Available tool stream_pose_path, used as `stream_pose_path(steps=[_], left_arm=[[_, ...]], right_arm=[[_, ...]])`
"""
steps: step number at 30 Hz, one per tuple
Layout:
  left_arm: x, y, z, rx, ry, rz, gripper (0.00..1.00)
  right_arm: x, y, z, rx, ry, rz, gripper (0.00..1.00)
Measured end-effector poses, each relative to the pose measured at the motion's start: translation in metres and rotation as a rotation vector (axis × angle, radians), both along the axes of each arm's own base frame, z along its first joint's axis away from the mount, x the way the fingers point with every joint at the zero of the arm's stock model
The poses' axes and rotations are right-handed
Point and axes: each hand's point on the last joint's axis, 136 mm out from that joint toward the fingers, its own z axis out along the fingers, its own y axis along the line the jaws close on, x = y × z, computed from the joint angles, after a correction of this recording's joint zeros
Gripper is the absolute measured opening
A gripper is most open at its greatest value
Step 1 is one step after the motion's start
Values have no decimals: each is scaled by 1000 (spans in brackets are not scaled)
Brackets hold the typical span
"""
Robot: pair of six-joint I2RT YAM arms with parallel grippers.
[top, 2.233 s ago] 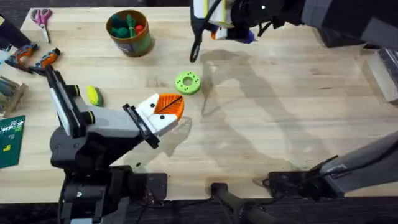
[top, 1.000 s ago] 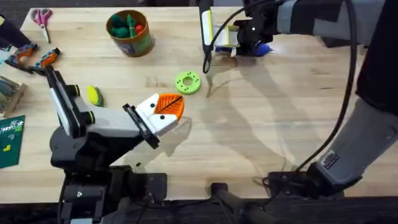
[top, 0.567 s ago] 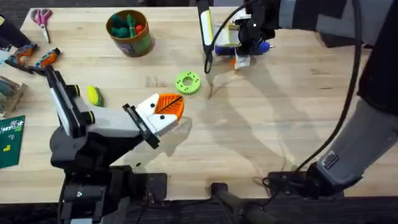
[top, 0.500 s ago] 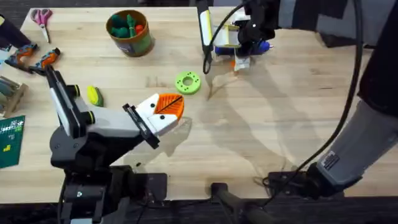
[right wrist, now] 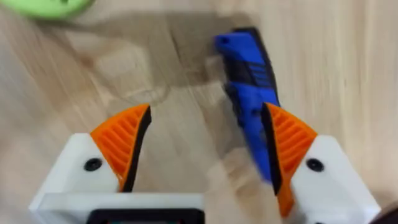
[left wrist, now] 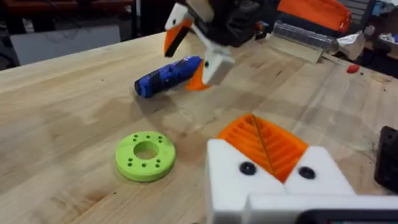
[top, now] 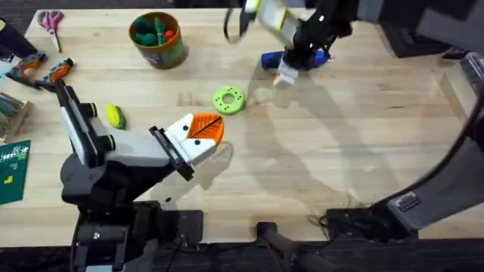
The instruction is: Pick up the gripper from the table and insert it into the empty holder that is missing its gripper. Then pick up a screw, insert it into the mounting hole, and use the screwdriver to tighten it. Finally, clean up the table by picking up the vegetable and placing it into the bucket.
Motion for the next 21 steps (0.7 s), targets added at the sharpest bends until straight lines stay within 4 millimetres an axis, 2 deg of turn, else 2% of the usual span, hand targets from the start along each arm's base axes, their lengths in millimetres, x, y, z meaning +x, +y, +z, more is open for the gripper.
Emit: stream_pose_path(steps=[2,4,9,11,16,21], left_arm=[[0,0,0,0,0,0,23],[0,0,0,1,-1,0,162],[0,0,0,-1,1,-1,925],[0,0,0,-2,3,-1,980],[1,1,1,-3,1,6,985],[12,11,1,-45,57,100,985]], right_arm=[[-1,0,18,62,23,-145,992],[-6,-1,33,113,55,-281,993],[-21,-5,62,190,151,-544,993],[-30,-8,70,194,195,-612,992],[-47,-14,95,190,259,-719,993],[-58,-18,118,188,278,-745,992]])
